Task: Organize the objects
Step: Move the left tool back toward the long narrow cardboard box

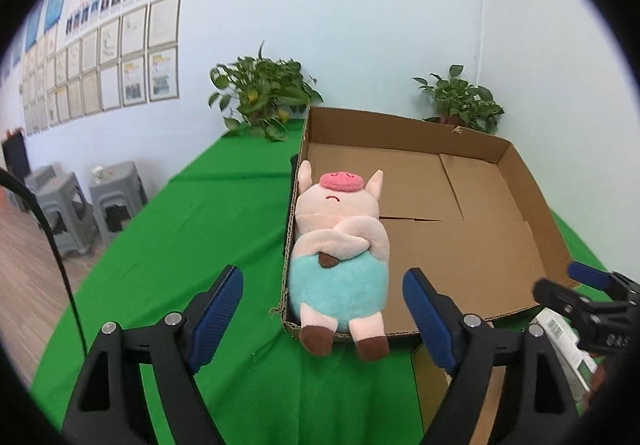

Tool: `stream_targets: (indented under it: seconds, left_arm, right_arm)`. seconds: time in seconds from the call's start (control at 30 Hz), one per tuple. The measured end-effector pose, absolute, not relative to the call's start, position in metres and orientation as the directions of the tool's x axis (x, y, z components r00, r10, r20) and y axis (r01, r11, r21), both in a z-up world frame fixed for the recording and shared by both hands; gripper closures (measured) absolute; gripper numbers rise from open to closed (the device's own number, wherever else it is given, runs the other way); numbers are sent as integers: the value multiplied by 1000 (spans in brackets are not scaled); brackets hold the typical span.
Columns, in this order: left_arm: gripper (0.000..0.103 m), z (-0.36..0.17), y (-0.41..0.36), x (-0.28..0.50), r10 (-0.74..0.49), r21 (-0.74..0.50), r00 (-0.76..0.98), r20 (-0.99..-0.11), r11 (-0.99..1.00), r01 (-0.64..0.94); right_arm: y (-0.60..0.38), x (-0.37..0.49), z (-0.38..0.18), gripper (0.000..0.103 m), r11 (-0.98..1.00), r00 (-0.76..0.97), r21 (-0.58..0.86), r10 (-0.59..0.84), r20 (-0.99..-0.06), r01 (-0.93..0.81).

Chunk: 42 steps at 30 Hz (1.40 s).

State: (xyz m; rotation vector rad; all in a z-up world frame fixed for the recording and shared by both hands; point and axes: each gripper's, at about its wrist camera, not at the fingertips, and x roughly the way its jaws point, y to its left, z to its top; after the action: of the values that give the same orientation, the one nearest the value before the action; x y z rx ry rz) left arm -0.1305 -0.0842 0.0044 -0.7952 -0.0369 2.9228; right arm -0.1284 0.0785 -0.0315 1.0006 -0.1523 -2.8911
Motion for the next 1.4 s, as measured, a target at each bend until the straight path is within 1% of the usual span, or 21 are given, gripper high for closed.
stream_targets:
  seconds: [0.07, 0.13, 0.2, 0.23, 0.27, 0.3, 0.33, 0.37, 0.4, 0.43, 0.53, 0.57, 0.6, 0.63, 0.67, 0.7, 0.73, 0.77, 0.9, 1.13, 1.4]
  left_arm:
    - [21, 9, -71, -122, 88, -23, -864, -496, -996, -88]
    - [21, 11, -62, -114, 107, -35, -863, -493, -994, -103]
    - [21, 12, -57, -106, 140, -55, -863, -485, -990, -129]
    - [21, 13, -52, -100, 150, -66, -865, -479, -989, -135]
    - [22, 13, -50, -96, 156, -71, -866, -476, -988, -139]
    - [22, 14, -46, -90, 166, -79, -868, -467, -986, -147]
    - [30, 14, -44, -87, 174, -85, -871, -460, -985, -152]
    - [65, 15, -40, -81, 197, -94, -872, -447, -980, -174]
    - [88, 15, -36, -78, 219, -93, -865, -452, -976, -199]
    - [100, 15, -30, -76, 223, -82, -857, -465, -974, -210]
    - [100, 16, -18, -65, 229, -59, -867, -442, -972, -226]
    - [99, 18, -13, -61, 230, -48, -871, -435, -971, -232]
    - [94, 19, -8, -59, 214, -30, -876, -433, -974, -224]
    - [66, 20, -5, -58, 201, -16, -876, -438, -976, -216]
    - [20, 19, -1, -57, 183, 3, -873, -453, -979, -206]
    - [8, 18, 1, -56, 170, 8, -873, -458, -981, -196]
    - [5, 18, 0, -53, 172, 2, -879, -445, -981, -193]
    - [5, 18, 0, -51, 182, -8, -879, -441, -980, -199]
    - [5, 15, -1, -51, 214, -45, -850, -481, -974, -220]
    - [5, 9, 1, -52, 235, -80, -821, -520, -970, -228]
    - [5, 0, 4, -57, 302, -119, -778, -552, -951, -285]
  right_arm:
    - [87, -104, -29, 0, -993, -792, 113, -92, -604, 30]
    - [101, -86, -29, 1, -994, -804, 104, -75, -590, 17]
    - [124, -64, -29, 4, -996, -818, 91, -49, -572, -4]
    - [130, -52, -28, 12, -996, -824, 83, -30, -565, -21]
    - [138, -44, -29, 26, -996, -825, 81, -15, -565, -38]
    - [144, -36, -31, 37, -995, -822, 88, -14, -570, -45]
    - [149, -32, -32, 57, -994, -817, 98, -15, -577, -51]
    - [154, -27, -34, 74, -993, -812, 106, -15, -583, -58]
    - [158, -23, -37, 80, -992, -809, 113, -16, -588, -62]
    - [162, -18, -39, 84, -991, -806, 121, -21, -591, -63]
    - [170, -4, -41, 84, -989, -806, 134, -34, -591, -56]
    - [171, -1, -41, 81, -990, -807, 135, -41, -589, -48]
    - [172, 2, -41, 76, -990, -807, 135, -44, -589, -45]
    - [175, 5, -40, 49, -990, -807, 134, -40, -589, -49]
    - [178, 8, -40, 13, -989, -809, 138, -39, -586, -52]
    - [180, 11, -40, 3, -987, -816, 156, -56, -576, -43]
    - [184, 16, -39, 1, -984, -824, 176, -73, -562, -32]
    - [186, 20, -39, 0, -983, -828, 182, -76, -555, -32]
    - [188, 26, -42, 0, -984, -819, 179, -89, -566, -16]
    - [180, 40, -48, 0, -979, -802, 194, -168, -572, 67]
    - [162, 46, -58, 1, -962, -767, 209, -265, -584, 174]
